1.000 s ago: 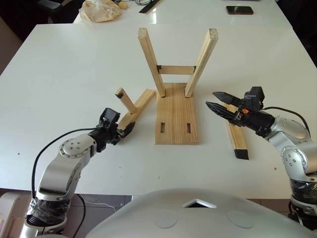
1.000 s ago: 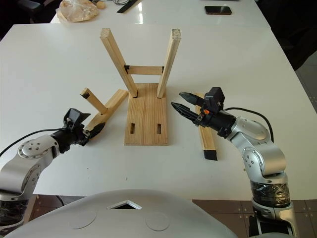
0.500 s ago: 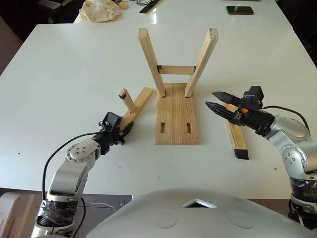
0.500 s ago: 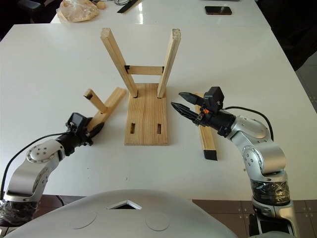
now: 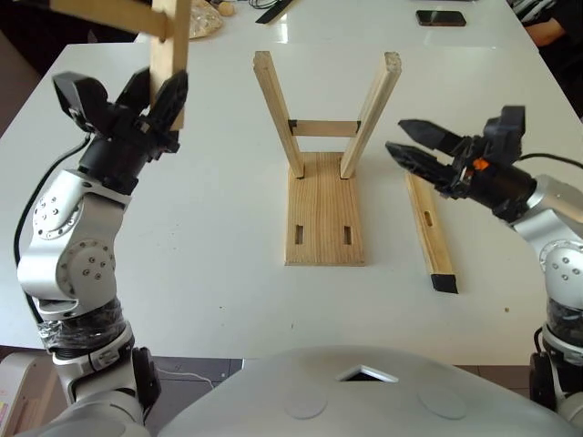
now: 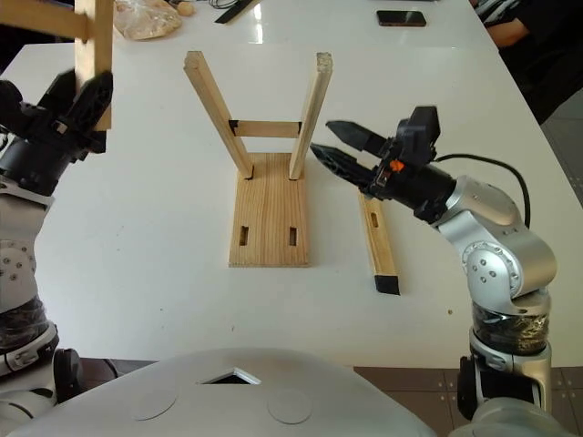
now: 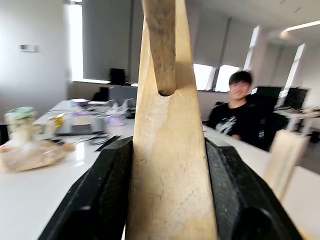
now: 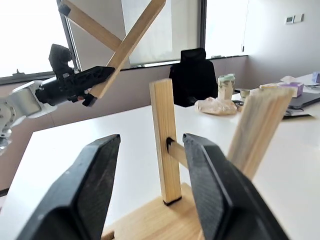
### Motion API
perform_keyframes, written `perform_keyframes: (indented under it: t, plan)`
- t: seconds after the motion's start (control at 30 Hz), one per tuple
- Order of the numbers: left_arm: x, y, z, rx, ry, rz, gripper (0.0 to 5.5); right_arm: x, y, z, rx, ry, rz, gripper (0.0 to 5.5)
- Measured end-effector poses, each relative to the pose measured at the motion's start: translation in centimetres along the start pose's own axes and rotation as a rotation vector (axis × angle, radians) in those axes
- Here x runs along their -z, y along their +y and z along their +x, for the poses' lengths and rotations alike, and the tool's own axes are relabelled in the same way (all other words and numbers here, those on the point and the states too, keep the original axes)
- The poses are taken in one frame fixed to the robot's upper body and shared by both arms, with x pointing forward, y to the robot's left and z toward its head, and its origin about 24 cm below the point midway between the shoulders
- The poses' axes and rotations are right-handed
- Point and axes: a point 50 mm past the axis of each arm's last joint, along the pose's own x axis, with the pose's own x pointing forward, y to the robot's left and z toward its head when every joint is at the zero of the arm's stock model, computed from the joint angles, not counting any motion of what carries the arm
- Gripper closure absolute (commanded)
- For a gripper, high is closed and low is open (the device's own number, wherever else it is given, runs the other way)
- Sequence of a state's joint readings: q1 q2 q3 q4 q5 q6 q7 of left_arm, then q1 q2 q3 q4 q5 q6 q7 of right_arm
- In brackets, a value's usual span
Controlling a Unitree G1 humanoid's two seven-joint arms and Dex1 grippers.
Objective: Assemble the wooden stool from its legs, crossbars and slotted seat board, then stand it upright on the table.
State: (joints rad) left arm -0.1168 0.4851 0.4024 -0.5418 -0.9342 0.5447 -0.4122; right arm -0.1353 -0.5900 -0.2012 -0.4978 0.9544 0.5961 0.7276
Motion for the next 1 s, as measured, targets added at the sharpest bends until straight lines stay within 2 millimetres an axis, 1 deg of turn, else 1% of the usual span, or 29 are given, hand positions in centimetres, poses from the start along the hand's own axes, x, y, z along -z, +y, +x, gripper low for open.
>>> perform_keyframes:
  t: [0.07, 0.13, 0.23, 0.3, 0.43, 0.53, 0.6, 0.77, 0.97, 1.0]
  plan:
    - [-0.6, -1.9, 0.4, 0.162, -0.019, -0.095, 3.5, -1.3, 0.2, 0.4, -0.048, -0.068, 0.034, 2.54]
    - [-1.4, -4.6, 1.0, 0.402, -0.009, -0.185, 3.5, -3.3, 0.6, 1.0, -0.154, -0.132, 0.068, 2.25]
    - [-2.9, -8.5, 1.4, 0.759, 0.035, -0.254, 3.5, -5.9, 1.4, 2.0, -0.327, -0.135, 0.101, 1.89]
    - [-3.2, -9.5, 1.3, 0.848, 0.059, -0.268, 3.5, -6.8, 1.6, 2.3, -0.385, -0.124, 0.122, 1.89]
    - [-2.9, -9.6, 1.5, 0.861, 0.1, -0.25, 3.5, -7.3, 2.0, 2.3, -0.52, -0.061, 0.198, 1.89]
    - [-2.6, -9.7, 1.5, 0.866, 0.121, -0.233, 3.5, -7.3, 2.3, 2.2, -0.587, -0.018, 0.195, 1.89]
    - [-2.4, -9.7, 1.6, 0.871, 0.129, -0.221, 3.5, -6.9, 2.4, 2.4, -0.608, 0.015, 0.195, 1.89]
    - [-2.0, -9.4, 1.6, 0.869, 0.148, -0.171, 3.5, -6.9, 2.5, 2.6, -0.621, 0.037, 0.167, 1.89]
    - [-0.7, -8.9, 1.4, 0.839, 0.201, -0.122, 3.5, -6.5, 2.5, 3.2, -0.608, 0.048, 0.14, 1.89]
    - [-0.5, -8.8, 1.4, 0.832, 0.211, -0.112, 3.5, -6.4, 2.5, 3.3, -0.606, 0.049, 0.139, 2.09]
